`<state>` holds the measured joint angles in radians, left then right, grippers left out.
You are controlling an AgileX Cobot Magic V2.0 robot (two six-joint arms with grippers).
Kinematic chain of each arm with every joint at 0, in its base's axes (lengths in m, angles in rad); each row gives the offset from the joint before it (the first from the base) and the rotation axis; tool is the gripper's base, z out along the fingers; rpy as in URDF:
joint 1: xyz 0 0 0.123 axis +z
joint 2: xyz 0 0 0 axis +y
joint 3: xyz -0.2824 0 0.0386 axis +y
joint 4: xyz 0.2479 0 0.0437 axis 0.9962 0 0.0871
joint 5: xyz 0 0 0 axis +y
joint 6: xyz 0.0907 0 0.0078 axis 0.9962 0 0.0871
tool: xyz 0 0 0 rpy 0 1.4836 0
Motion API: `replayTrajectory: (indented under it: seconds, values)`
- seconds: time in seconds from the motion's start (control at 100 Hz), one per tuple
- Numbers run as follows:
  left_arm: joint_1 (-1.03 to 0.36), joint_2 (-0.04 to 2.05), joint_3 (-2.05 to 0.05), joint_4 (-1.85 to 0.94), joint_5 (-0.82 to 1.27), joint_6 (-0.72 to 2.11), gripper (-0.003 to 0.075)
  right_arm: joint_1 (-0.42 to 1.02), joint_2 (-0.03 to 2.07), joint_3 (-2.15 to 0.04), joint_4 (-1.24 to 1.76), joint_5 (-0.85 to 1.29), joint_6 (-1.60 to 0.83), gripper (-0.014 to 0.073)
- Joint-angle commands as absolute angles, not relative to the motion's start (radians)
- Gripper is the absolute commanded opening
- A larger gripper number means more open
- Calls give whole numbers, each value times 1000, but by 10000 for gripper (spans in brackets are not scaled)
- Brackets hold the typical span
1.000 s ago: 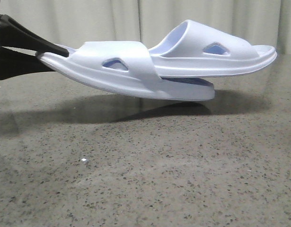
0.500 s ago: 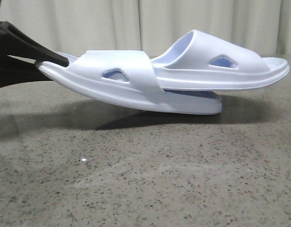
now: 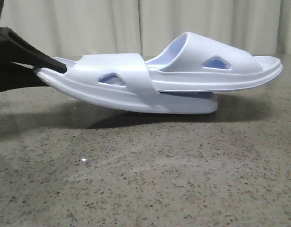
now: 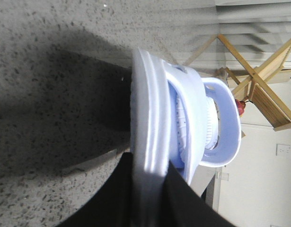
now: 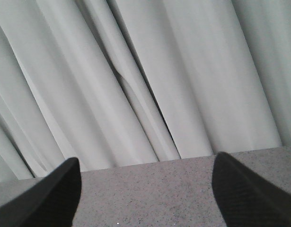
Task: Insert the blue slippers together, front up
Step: 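Lower the nested slippers onto the table with the left gripper and release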
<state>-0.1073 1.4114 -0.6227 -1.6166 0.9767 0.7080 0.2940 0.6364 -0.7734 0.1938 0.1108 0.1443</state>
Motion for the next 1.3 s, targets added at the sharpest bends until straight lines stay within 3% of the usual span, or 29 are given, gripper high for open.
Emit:
replayTrajectory:
  seconds: [0.0,0.12,0.43,0.59,1.29]
  values:
    - [-105,1387,-651,-1664,1014,699,18,295,628,-808,182,36,140,502]
    - [-105,1387,-651,-1657,1014,699,40,295,628,-808,182,36,140,502]
    - [-105,1387,-651,-1659,1014,714,256,295,628,-808,181,36,140,502]
    - [-105,1387,-651,-1671,986,763,313,295,628,-808,181,36,140,502]
    - [-103,1387,-651,-1796,670,1133,321,295,628,-808,177,75,140,502]
